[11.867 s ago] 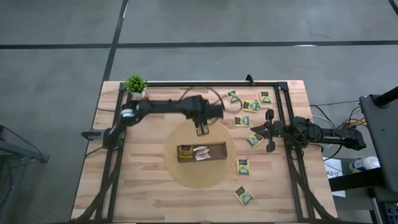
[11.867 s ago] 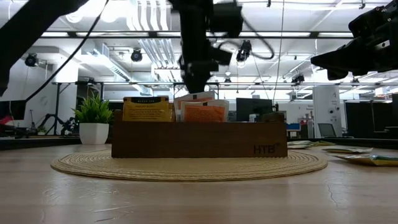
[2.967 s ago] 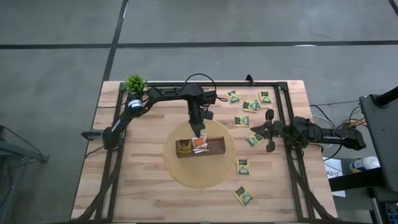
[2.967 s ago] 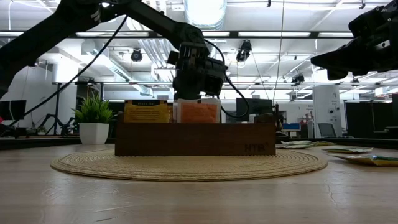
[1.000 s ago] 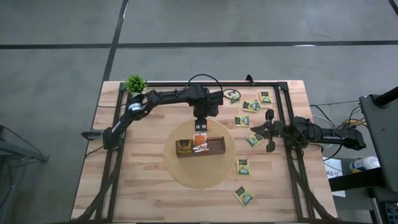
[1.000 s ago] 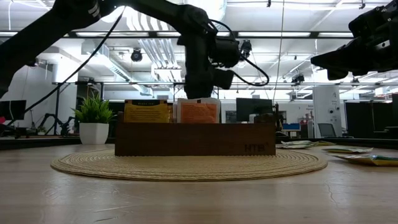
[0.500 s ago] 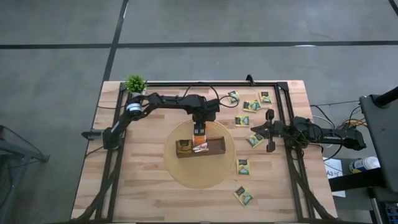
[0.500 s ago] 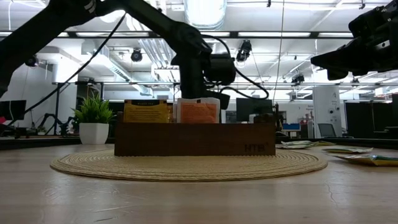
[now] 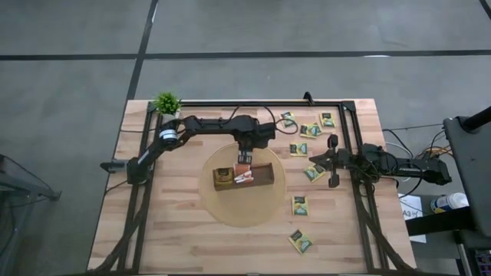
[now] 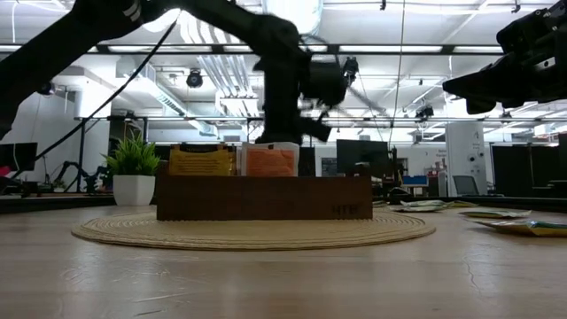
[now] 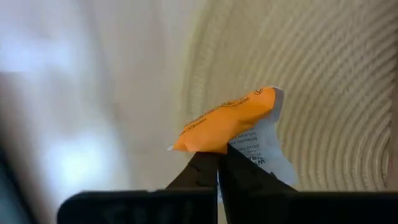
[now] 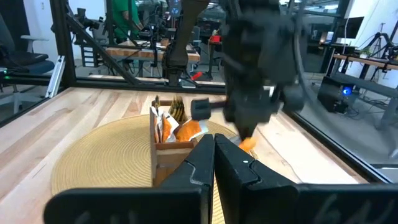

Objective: Pick & Place Tea
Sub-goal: Put the orange tea sachet into the middle section of the wooden organizer

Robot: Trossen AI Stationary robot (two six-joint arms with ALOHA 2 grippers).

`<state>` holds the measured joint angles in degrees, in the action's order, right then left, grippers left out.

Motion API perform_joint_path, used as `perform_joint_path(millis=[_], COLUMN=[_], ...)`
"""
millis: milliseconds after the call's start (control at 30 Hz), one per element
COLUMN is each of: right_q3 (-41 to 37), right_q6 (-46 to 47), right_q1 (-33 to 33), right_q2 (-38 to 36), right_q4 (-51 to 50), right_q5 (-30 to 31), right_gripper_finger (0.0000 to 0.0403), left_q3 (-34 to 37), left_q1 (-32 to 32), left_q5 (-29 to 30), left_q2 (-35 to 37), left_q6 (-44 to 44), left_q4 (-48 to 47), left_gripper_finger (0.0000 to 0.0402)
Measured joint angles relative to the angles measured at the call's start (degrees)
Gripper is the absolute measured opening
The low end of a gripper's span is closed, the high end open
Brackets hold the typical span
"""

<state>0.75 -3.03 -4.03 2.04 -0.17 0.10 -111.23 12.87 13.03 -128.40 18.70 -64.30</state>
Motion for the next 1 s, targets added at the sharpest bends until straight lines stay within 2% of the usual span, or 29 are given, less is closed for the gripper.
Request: perform_joint_path(millis=[133,300,433,600,800,867,1000], right_q3=[-0.02,-0.02,-0.02,0.0,-0.01,-0.02,-0.02], right_q6=[0.0,0.0,0.0,0.0,0.0,0.0,0.0], right_q1=[0.0,0.0,0.0,0.0,0.0,0.0,0.0], right_q2=[0.0,0.0,0.02,-0.02,-0.02,-0.02,-0.02], right_q4=[0.0,-0.01,0.01,-0.01,-0.01,0.01,0.01], right_q5=[0.0,-0.01,0.0,-0.02,0.0,0.0,-0.01], right_gripper_finger=[0.0009,0.0009,0.0009,0.0009,0.0009,0.0009,0.0009], left_q3=[-4.44,-5.96,-5.72,-5.78,-5.85,-5.82,-4.38], left_q1=[-2.11,-6.01,-9.29,-13.54,-17.86,-18.47,-18.65], left_q5=[9.42,9.73,10.46,13.24,19.15,15.83,1.97], left_q2=[0.28,2.04,2.69,2.98,2.99,3.04,3.04], left_q6=[2.99,11.46,14.42,12.7,6.21,2.88,-0.44], left_q4=[-3.06,-8.55,-10.39,-10.31,-10.9,-12.07,-11.66], left_gripper_finger=[0.0001,0.0001,0.0,0.0,0.0,0.0,0.0])
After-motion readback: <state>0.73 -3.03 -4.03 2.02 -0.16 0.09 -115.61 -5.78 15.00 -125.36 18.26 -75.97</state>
